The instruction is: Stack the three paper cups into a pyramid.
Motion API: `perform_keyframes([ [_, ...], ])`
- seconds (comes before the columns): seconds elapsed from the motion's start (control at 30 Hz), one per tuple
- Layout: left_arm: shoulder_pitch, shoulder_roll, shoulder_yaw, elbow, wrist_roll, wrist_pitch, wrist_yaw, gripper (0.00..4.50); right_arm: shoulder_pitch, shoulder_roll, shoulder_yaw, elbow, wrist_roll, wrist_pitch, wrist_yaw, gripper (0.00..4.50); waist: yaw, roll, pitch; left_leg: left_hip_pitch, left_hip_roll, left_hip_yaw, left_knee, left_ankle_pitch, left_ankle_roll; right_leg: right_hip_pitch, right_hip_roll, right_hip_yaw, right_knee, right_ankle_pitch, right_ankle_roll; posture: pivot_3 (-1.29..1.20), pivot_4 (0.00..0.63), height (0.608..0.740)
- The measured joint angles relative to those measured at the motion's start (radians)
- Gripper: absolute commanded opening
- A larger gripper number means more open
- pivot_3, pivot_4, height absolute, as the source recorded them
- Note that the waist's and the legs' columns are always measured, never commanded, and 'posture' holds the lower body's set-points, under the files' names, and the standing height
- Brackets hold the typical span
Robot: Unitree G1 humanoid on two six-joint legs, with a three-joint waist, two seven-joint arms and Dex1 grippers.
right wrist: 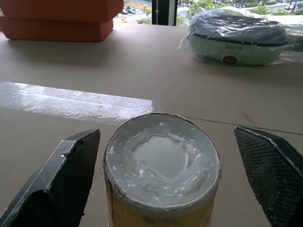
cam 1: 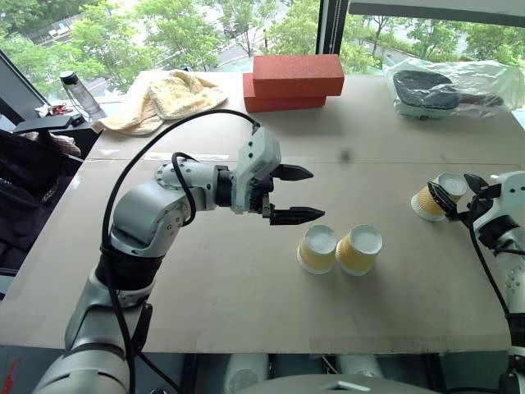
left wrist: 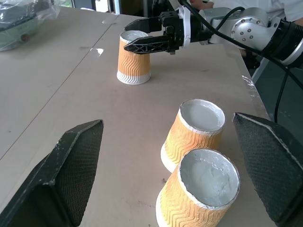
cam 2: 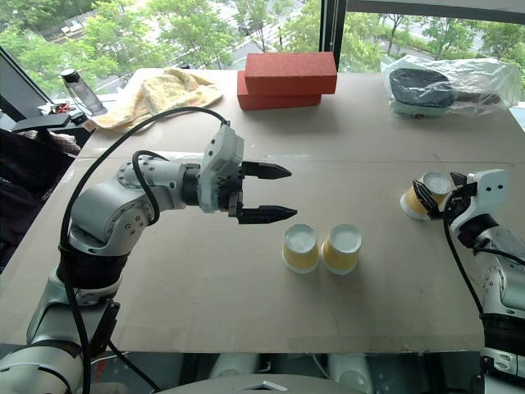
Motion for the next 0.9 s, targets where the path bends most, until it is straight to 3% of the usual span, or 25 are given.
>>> perform_keyframes([
  [0.03,0.0,-0.001,0.0,0.0,0.0,0.0,0.0,4.5,0.0,0.0,0.0,0.0,0.002,0.004,0.0,3.73,0.0,0.0,0.0,0.0,0.0,0.0,0.0,0.0,0.0,0.0,0.0,0.0,0.0,0.0,0.0,0.0,0.15,0.73],
  [0.07,0.0,-0.001,0.0,0.0,0.0,0.0,0.0,4.5,0.0,0.0,0.0,0.0,0.003,0.006,0.0,2.89,0.0,0.0,0.0,0.0,0.0,0.0,0.0,0.0,0.0,0.0,0.0,0.0,0.0,0.0,0.0,0.0,0.15,0.73],
  [0.13,0.0,-0.001,0.0,0.0,0.0,0.0,0.0,4.5,0.0,0.0,0.0,0.0,0.003,0.012,0.0,2.65,0.0,0.0,0.0,0.0,0.0,0.0,0.0,0.0,0.0,0.0,0.0,0.0,0.0,0.0,0.0,0.0,0.15,0.73],
  [0.17,0.0,-0.003,-0.001,0.0,0.001,-0.003,-0.001,4.5,-0.001,0.0,0.0,-0.003,0.015,0.03,0.004,2.17,0.0,0.0,0.0,0.0,0.0,0.0,0.0,0.0,0.0,0.0,0.0,0.0,0.0,0.0,0.0,0.0,0.15,0.73],
  [0.2,0.0,-0.003,-0.001,0.0,0.002,-0.004,-0.001,4.5,-0.001,0.0,0.0,-0.006,0.018,0.036,0.004,2.05,0.0,0.0,0.0,0.0,0.0,0.0,0.0,0.0,0.0,0.0,0.0,0.0,0.0,0.0,0.0,0.0,0.15,0.73],
  [0.6,0.004,-0.006,-0.001,-0.004,0.001,-0.004,-0.001,4.5,-0.008,-0.028,0.0,-0.098,0.093,0.079,0.089,2.05,0.0,0.0,0.0,0.0,0.0,0.0,0.0,0.0,0.0,0.0,0.0,0.0,0.0,0.0,0.0,0.0,0.15,0.73],
  [0.73,0.026,0.011,0.004,-0.006,0.0,-0.024,-0.025,4.5,-0.017,-0.077,0.01,-0.252,0.25,0.201,0.183,2.05,-0.002,0.002,0.001,0.0,0.0,0.0,0.0,0.0,0.0,0.0,0.0,0.0,0.0,0.0,0.0,0.0,0.15,0.73],
  [0.9,0.137,0.1,0.042,-0.048,-0.014,-0.148,-0.184,4.5,-0.076,-0.168,0.028,-0.445,0.445,0.355,0.259,2.05,-0.002,0.002,0.002,0.0,0.001,-0.001,-0.001,0.0,0.0,0.0,0.0,-0.001,-0.001,0.0,0.0,0.0,0.15,0.73],
])
